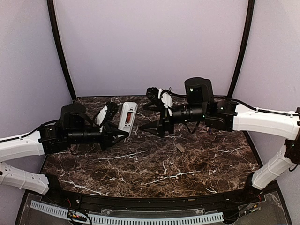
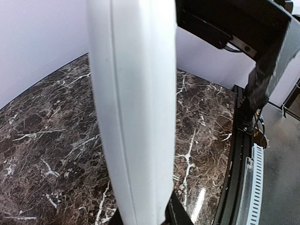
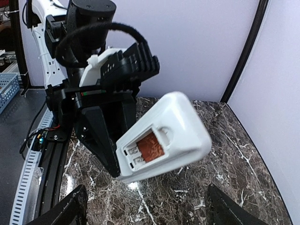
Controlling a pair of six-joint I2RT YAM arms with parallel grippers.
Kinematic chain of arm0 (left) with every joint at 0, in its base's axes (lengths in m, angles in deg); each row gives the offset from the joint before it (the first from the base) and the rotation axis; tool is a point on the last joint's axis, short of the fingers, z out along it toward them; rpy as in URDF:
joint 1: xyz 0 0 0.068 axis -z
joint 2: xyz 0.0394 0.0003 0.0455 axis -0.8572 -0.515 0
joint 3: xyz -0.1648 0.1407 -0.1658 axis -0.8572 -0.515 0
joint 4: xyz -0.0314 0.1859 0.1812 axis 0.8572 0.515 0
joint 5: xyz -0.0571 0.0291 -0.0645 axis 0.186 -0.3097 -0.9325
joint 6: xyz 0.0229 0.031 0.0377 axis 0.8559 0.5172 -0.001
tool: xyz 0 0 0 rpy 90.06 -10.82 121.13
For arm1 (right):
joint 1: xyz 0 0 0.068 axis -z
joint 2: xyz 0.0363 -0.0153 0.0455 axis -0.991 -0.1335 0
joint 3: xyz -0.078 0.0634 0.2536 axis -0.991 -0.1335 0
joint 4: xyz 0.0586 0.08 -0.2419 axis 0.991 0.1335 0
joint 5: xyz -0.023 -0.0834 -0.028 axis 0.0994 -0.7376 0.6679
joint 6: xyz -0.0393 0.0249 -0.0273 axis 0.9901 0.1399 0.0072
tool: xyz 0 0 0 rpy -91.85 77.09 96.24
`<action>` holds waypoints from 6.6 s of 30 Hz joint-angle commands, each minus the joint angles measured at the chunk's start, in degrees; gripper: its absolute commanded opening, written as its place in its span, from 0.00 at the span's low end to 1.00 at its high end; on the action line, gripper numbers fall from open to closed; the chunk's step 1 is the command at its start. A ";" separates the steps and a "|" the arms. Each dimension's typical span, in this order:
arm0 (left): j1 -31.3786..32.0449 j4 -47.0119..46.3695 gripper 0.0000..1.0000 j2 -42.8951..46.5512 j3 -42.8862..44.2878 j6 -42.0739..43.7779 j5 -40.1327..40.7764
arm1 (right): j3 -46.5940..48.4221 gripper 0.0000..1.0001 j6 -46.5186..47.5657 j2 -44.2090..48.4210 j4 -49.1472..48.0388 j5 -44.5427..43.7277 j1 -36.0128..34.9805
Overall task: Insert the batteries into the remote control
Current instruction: Remove the battery cover from the remote control, then pass from the left arm to the right, then place the remote control without batteries at the center of the board, then adjust the remote control without batteries at the center of the board.
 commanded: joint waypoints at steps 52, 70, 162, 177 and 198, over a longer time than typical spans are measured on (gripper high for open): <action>0.15 26.39 0.00 -15.96 17.98 -1.00 -21.92 | 12.39 0.42 72.63 -10.44 22.41 -41.76 -16.58; 0.06 30.15 0.89 -14.01 21.28 1.58 -19.21 | 10.49 0.16 62.25 -9.72 25.21 -43.35 -17.03; -18.38 14.07 0.99 -3.70 4.88 -6.79 4.15 | -2.54 0.25 -38.99 -21.88 35.51 -10.85 -10.60; -18.43 8.68 0.99 -5.66 1.14 -5.67 4.43 | -2.77 0.25 -34.90 -22.87 36.01 -12.12 -4.77; -18.49 7.99 0.99 -6.57 0.50 -4.58 5.26 | 6.58 0.29 -26.76 -22.04 44.44 -12.82 1.21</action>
